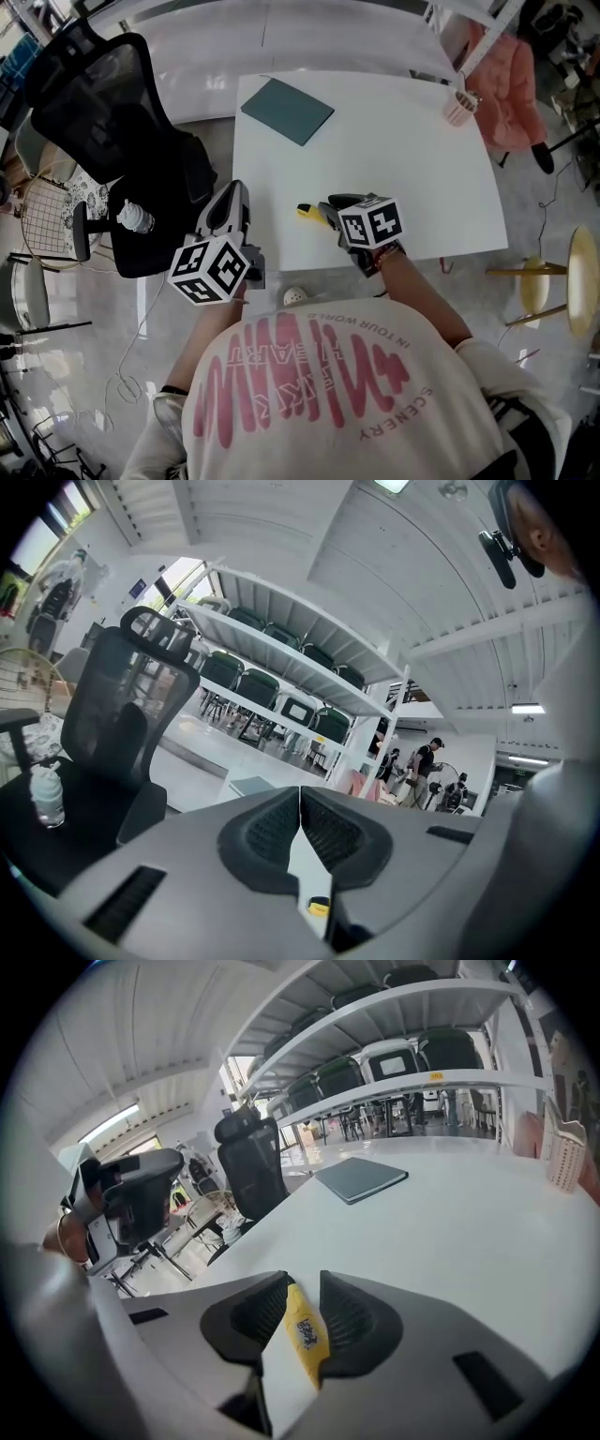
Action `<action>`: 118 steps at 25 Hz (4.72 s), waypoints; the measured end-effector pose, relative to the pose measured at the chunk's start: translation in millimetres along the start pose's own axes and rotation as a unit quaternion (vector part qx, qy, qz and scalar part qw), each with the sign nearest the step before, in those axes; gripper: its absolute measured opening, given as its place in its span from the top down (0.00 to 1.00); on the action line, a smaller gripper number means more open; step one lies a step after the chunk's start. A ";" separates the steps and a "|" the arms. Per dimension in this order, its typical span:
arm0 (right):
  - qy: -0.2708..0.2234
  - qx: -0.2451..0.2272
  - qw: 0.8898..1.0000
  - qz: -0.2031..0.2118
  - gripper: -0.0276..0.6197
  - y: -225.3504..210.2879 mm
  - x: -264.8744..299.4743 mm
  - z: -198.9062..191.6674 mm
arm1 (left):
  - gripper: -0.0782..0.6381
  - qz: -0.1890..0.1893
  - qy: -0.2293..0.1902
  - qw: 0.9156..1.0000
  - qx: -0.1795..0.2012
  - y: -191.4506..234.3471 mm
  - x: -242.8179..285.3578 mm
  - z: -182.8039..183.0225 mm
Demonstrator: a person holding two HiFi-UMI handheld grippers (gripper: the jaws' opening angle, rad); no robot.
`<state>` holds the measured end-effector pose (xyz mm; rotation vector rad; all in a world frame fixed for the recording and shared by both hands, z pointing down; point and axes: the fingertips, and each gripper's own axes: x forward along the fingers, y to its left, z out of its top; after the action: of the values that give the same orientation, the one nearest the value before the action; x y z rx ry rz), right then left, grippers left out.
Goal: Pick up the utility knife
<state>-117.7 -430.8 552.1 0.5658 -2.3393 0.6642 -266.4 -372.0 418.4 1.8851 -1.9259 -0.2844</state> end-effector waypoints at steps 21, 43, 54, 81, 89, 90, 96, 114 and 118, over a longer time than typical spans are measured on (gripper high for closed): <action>0.162 -0.160 0.974 -0.004 0.63 9.9 32.6 -33.8 | 0.86 0.032 0.001 0.999 -0.018 32.7 -8.2 -1.9; 0.243 -0.208 0.947 -0.011 0.70 10.5 36.6 -34.2 | 0.86 0.056 0.006 0.998 -0.034 57.7 -19.3 -7.2; 0.262 -0.195 0.945 0.002 0.75 5.5 38.3 -31.8 | 0.86 0.057 0.005 0.998 -0.030 61.3 -7.9 -3.0; 0.247 -0.124 0.961 0.010 0.76 1.1 36.4 -20.6 | 0.86 0.019 0.017 1.000 -0.019 43.1 26.7 4.4; 0.126 -0.039 0.991 0.002 0.76 -0.9 33.4 11.4 | 0.86 0.018 0.015 1.000 -0.015 45.7 20.0 12.0; 0.106 -0.027 0.994 -0.002 0.76 -1.8 33.0 16.6 | 0.86 0.018 0.014 1.000 -0.015 46.2 19.3 13.0; -0.014 -0.002 1.000 -0.025 0.76 0.9 26.1 59.1 | 0.86 0.009 0.007 1.000 -0.011 43.1 21.3 16.0; -0.291 0.022 0.954 -0.072 0.76 19.7 -85.5 180.0 | 0.86 -0.015 -0.015 0.999 0.024 4.6 25.9 43.5; -0.316 0.018 0.945 -0.082 0.76 30.1 -111.8 179.6 | 0.86 -0.010 -0.021 0.999 0.038 -10.9 14.5 46.6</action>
<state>-136.7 -487.5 347.0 1.1097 -2.8208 0.4922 -276.6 -393.9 374.7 1.9640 -1.9712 -0.2611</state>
